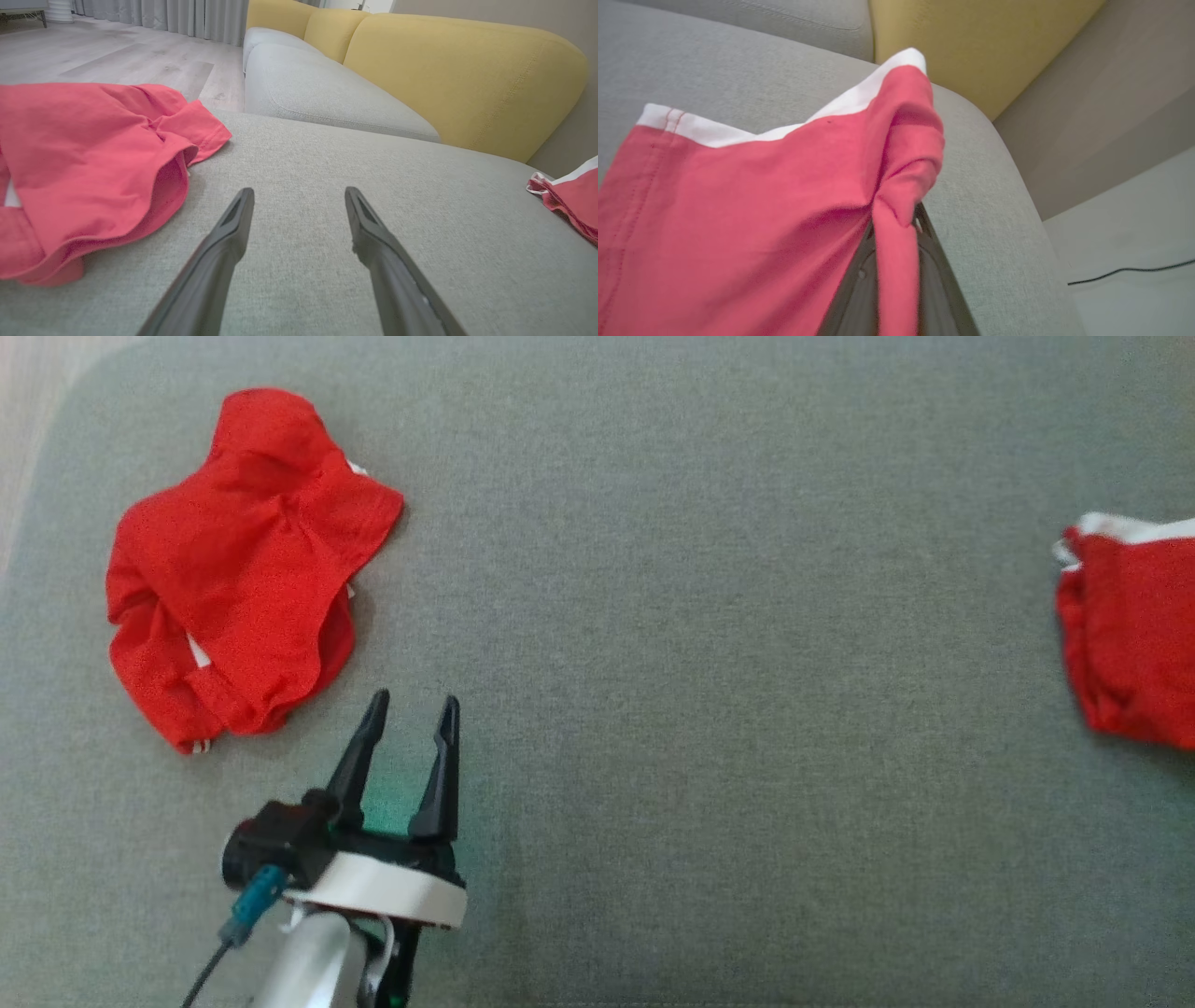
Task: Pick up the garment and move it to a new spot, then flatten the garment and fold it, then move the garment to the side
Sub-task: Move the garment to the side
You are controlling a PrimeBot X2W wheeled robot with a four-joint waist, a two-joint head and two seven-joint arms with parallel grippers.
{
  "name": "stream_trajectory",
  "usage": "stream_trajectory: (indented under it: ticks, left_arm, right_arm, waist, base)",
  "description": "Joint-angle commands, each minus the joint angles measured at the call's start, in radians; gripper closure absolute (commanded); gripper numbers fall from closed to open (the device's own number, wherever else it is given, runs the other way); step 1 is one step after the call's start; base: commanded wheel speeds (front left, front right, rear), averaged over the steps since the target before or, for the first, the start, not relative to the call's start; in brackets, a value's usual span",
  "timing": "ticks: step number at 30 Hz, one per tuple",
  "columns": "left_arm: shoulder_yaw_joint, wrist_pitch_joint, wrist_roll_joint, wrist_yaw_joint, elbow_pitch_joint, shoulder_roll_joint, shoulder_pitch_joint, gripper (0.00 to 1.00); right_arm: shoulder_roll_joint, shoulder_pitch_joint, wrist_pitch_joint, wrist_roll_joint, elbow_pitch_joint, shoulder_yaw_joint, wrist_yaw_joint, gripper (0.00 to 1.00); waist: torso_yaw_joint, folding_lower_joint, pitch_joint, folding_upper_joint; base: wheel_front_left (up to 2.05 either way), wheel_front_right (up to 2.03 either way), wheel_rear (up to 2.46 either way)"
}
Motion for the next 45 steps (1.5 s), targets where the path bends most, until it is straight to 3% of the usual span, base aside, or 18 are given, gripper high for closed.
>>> stream_trajectory:
  ticks: [1, 14, 15, 16, 27, 36, 45]
  left_arm:
    - [0.029, -0.007, -0.005, 0.002, -0.034, 0.021, -0.038, 0.0]
    - [0.029, -0.007, -0.007, 0.002, -0.033, 0.039, -0.054, 0.0]
    - [0.027, -0.007, -0.006, 0.002, -0.03, 0.039, -0.054, 0.0]
    - [0.026, -0.007, -0.007, 0.002, -0.028, 0.038, -0.053, 0.0]
    - [0.04, -0.007, -0.007, 0.002, -0.015, 0.018, 0.0, 0.0]
    - [0.056, -0.007, 0.008, 0.002, -0.034, 0.002, 0.052, 0.0]
    - [0.063, -0.007, 0.023, 0.002, -0.052, -0.006, 0.092, 0.0]
  right_arm:
    - [-0.038, -0.029, -0.012, -0.009, -0.023, 0.007, -0.001, 1.0]
    - [0.028, -0.086, -0.011, -0.075, -0.045, -0.082, -0.001, 1.0]
    - [0.04, -0.086, -0.016, -0.069, -0.047, -0.085, -0.001, 0.87]
    - [0.053, -0.086, -0.008, -0.054, -0.041, -0.094, -0.001, 0.0]
    - [0.136, -0.044, -0.069, -0.029, -0.115, -0.04, -0.001, 0.0]
    - [0.322, 0.089, -0.229, 0.128, -0.332, 0.133, -0.001, 0.0]
    - [0.459, 0.326, -0.267, 0.183, -0.535, 0.228, -0.001, 0.0]
  waist:
    - [0.005, -0.0001, 0.019, 0.0]
    - [-0.011, -0.0001, 0.054, 0.0]
    - [-0.011, -0.0001, 0.047, 0.0]
    - [-0.012, -0.0001, 0.039, 0.0]
    - [-0.016, -0.0001, -0.097, 0.0]
    - [-0.026, -0.0001, -0.205, 0.0]
    - [-0.041, -0.0001, -0.237, 0.0]
  base:
    - [0.0, 0.0, 0.0]
    - [0.0, 0.0, 0.0]
    - [0.0, 0.0, 0.0]
    - [0.0, 0.0, 0.0]
    - [0.0, 0.0, 0.0]
    - [0.0, 0.0, 0.0]
    - [0.0, 0.0, 0.0]
